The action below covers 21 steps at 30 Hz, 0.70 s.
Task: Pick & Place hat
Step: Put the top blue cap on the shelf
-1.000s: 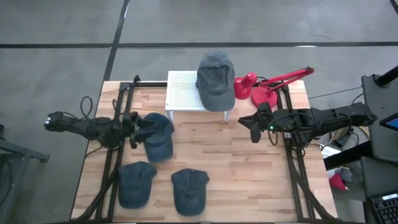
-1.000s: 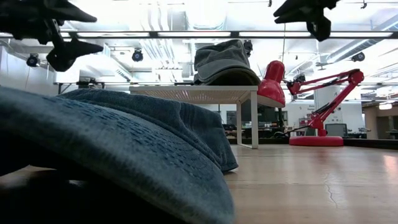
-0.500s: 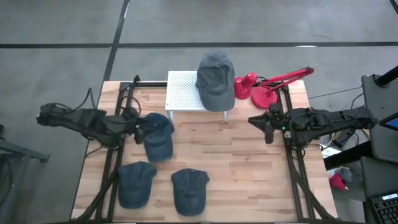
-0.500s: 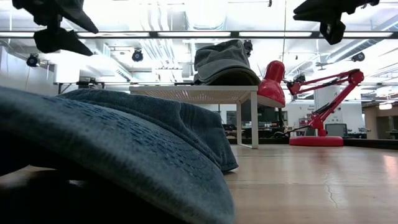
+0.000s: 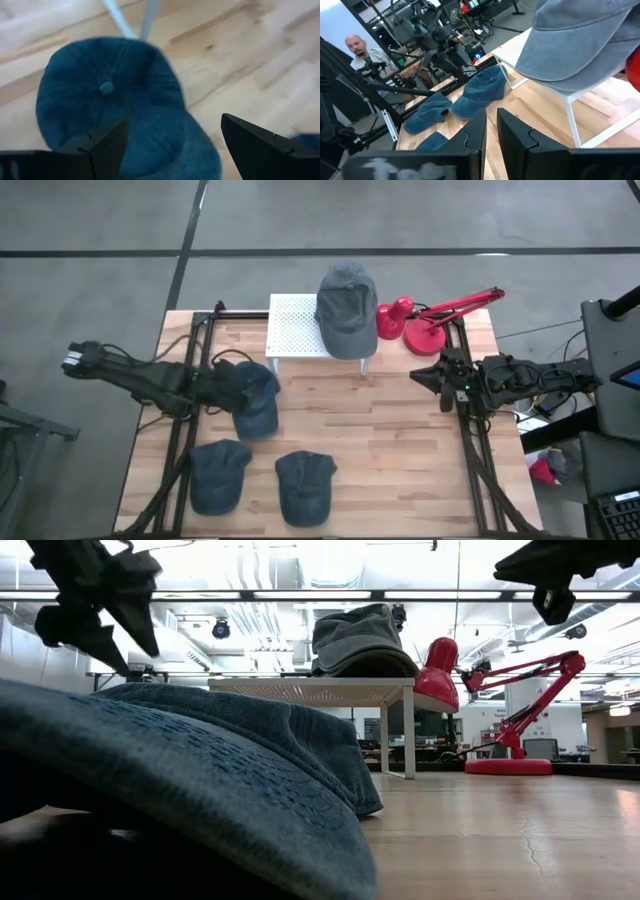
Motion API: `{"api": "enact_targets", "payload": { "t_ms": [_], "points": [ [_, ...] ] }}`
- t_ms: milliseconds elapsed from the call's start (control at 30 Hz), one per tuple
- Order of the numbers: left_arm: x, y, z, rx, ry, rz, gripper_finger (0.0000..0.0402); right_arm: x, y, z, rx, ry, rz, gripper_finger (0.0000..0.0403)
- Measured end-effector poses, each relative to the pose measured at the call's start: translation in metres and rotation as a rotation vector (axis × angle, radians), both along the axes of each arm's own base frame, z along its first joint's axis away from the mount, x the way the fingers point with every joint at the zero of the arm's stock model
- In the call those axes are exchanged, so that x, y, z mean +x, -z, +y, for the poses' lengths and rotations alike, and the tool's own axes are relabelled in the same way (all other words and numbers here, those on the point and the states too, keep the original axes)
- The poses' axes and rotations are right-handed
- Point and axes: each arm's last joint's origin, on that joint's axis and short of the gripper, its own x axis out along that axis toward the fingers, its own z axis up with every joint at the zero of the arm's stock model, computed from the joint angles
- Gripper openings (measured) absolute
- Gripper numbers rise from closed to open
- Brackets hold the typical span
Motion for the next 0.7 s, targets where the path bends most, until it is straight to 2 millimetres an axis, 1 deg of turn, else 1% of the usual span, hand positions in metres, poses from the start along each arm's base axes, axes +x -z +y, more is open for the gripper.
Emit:
{"api": "enact_targets", "payload": {
  "t_ms": [167,367,467,567,700],
  "points": [
    [0.009,0.009,-0.002,-0.056,-0.124,0.013,0.0317,-0.004,0.007,-0.002,-0.002,0.033,-0.008,0.0045],
    [0.019,0.017,-0.004,-0.108,-0.250,0.033,0.0316,-0.005,0.007,-0.003,-0.015,0.089,-0.010,0.0044],
    [0.025,0.015,-0.004,-0.118,-0.304,0.076,0.0316,-0.005,0.007,-0.004,-0.018,0.102,-0.008,0.0045],
    [0.032,0.013,-0.002,-0.100,-0.348,0.172,0.0316,-0.005,0.007,-0.004,-0.022,0.105,-0.007,0.0043],
    [0.045,0.008,0.000,-0.102,-0.398,0.261,0.0316,-0.005,0.007,-0.004,-0.023,0.105,-0.006,0.0045]
  ]
}}
